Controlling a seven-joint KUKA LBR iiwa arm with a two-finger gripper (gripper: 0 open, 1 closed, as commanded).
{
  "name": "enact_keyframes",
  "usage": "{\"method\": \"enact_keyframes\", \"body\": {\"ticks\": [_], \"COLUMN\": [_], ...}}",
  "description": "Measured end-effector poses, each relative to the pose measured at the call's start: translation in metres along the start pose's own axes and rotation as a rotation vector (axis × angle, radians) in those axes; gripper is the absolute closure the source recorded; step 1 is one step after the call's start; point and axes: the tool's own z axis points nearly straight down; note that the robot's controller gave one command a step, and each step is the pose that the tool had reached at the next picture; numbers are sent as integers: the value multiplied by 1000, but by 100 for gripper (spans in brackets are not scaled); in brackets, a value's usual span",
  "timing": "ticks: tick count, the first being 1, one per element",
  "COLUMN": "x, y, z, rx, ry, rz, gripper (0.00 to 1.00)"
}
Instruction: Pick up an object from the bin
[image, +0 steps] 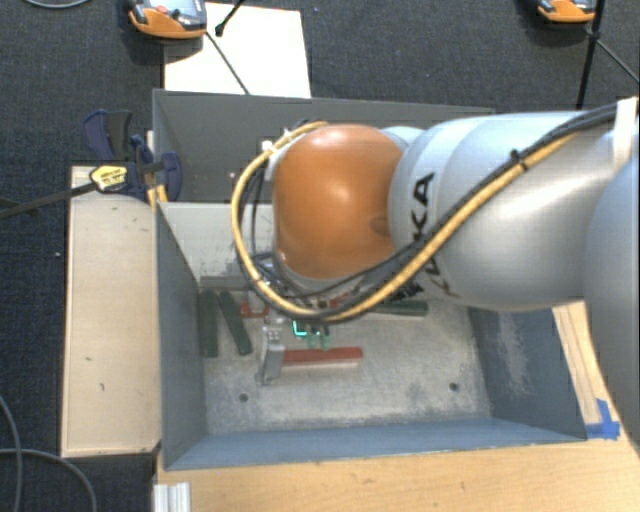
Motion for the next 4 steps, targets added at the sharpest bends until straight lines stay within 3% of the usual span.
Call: {"method": "enact_keyframes", "body": {"ticks": [1,2,3,4], "x": [-1,1,15,-6], "y": [0,-18,-58,-53], "z": [-1,23,75,100], "rx": [0,-4,0,0], "ry": [-2,-9,-2,-2], "rz": [1,-96,-138,3], "gripper": [0,0,0,0]}}
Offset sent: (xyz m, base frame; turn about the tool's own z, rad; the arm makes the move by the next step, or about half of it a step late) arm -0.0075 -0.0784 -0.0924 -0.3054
